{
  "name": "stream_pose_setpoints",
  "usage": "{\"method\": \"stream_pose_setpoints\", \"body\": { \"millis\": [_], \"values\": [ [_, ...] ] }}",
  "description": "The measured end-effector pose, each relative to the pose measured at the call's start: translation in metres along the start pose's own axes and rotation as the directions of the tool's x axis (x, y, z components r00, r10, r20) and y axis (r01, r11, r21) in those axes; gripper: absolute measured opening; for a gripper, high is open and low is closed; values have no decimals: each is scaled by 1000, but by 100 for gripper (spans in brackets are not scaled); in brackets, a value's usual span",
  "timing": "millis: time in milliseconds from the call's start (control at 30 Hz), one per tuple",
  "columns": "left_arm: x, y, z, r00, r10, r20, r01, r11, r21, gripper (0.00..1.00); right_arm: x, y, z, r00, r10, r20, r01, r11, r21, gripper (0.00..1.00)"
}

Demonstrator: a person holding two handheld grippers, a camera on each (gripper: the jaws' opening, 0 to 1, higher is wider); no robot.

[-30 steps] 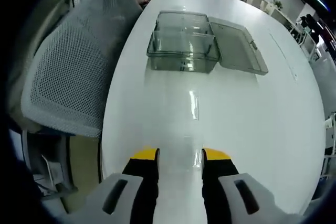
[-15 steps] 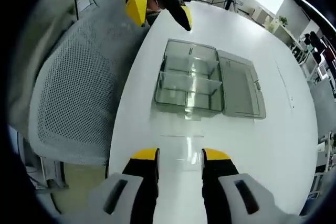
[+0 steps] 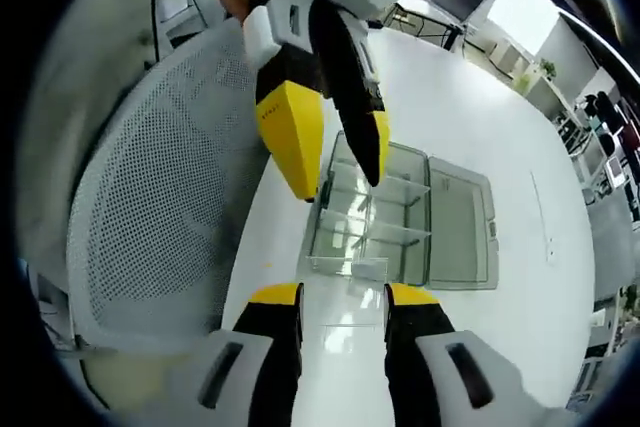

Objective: Insert the divider into the dual guide fixture by aligning both edges with the guide slots and pushing it downward to the bottom, including one-sided entry, uneven engagement, binding, and posture correction.

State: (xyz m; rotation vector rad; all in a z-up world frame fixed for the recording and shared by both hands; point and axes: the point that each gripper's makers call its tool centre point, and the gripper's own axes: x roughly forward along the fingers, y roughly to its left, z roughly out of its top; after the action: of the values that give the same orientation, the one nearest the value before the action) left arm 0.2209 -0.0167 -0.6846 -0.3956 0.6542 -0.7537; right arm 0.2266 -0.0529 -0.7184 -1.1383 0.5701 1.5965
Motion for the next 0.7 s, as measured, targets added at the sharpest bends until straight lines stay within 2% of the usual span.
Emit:
{"method": "stream_pose_setpoints", "body": {
  "millis": [133,233,433,700],
  "values": [
    [-1,-2,-3,1000,-15,-10,14,998,-65,25,0,0,11,1000,-5,12,5,1000,-21,27],
    [-2,-2,1,1000,-23,15,24,992,-121,21,0,0,18,1000,-9,24,10,999,-31,27],
    [-5,1,-1,999,-30,19,33,978,-207,15,-1,-1,32,999,-22,42,24,998,-55,27],
    [-6,3,-4,999,-27,30,34,962,-269,11,-2,1,44,998,-34,56,38,996,-79,27]
  ]
}}
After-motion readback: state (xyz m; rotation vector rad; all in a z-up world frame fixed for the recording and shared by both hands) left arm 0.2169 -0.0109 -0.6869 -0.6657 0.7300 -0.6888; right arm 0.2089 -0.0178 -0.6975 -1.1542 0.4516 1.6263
